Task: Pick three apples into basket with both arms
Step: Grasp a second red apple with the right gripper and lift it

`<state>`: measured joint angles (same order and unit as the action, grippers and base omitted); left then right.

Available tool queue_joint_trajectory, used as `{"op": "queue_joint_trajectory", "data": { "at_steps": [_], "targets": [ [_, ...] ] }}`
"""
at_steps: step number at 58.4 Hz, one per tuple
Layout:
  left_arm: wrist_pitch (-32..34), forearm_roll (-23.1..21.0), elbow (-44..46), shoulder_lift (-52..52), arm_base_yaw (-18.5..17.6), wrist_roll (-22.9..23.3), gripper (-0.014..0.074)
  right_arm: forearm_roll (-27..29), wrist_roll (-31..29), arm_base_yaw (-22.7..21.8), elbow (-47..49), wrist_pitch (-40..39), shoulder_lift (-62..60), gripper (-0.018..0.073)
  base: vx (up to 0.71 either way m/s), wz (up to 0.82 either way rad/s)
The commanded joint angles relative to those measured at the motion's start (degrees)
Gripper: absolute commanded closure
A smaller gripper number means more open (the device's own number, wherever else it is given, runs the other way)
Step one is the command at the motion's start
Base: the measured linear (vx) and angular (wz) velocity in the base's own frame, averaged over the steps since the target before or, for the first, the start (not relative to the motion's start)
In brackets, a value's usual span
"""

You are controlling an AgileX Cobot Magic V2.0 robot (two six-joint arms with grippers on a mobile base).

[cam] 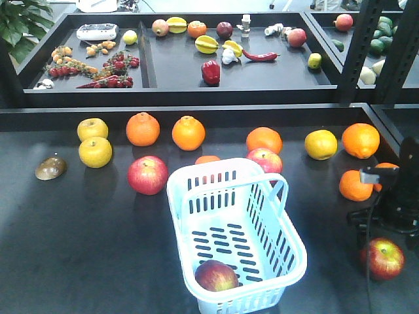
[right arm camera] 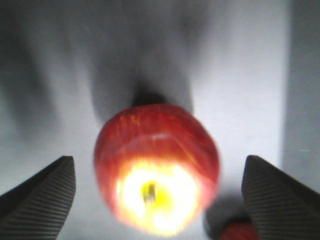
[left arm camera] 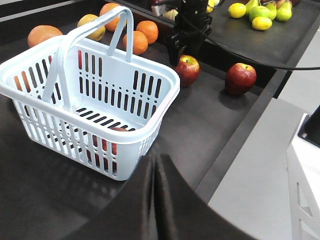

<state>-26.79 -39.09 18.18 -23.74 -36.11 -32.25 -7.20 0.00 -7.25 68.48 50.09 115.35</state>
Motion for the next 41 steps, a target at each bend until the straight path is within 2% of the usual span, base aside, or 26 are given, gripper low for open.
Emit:
{"op": "queue_joint_trajectory", "data": {
  "at_steps": [1, 18, 26, 31, 41],
  "targets": [
    [3.4, -1.7, 1.4, -0.5, 0.1, 0.2, 0.0602, -0.9, -0.5, -0.3, 1.5, -0.7, -1.1, -0.0071, 0.00, 0.00],
    [3.4, -1.7, 1.4, -0.5, 0.1, 0.2, 0.0602, -0.4, -1.5, -0.3, 1.5, -0.9, 1.6, -0.0050, 0.00, 0.00],
    [3.4, -1.7, 1.4, -0.5, 0.1, 0.2, 0.0602, 0.4, -3.5, -0.3, 1.5, -0.2, 1.4, 0.0008, 0.00, 0.00],
    [3.4, -1.7, 1.4, -0.5, 0.1, 0.2, 0.0602, 0.8, -3.9, -0.3, 1.5, 0.6, 0.6, 0.0081, 0.00, 0.00],
    [3.4, -1.7, 1.4, -0.5, 0.1, 0.2, 0.0602, 0.8, -4.2, -0.3, 1.5, 2.3, -5.6, 0.0349, 0.00, 0.00]
  ]
}}
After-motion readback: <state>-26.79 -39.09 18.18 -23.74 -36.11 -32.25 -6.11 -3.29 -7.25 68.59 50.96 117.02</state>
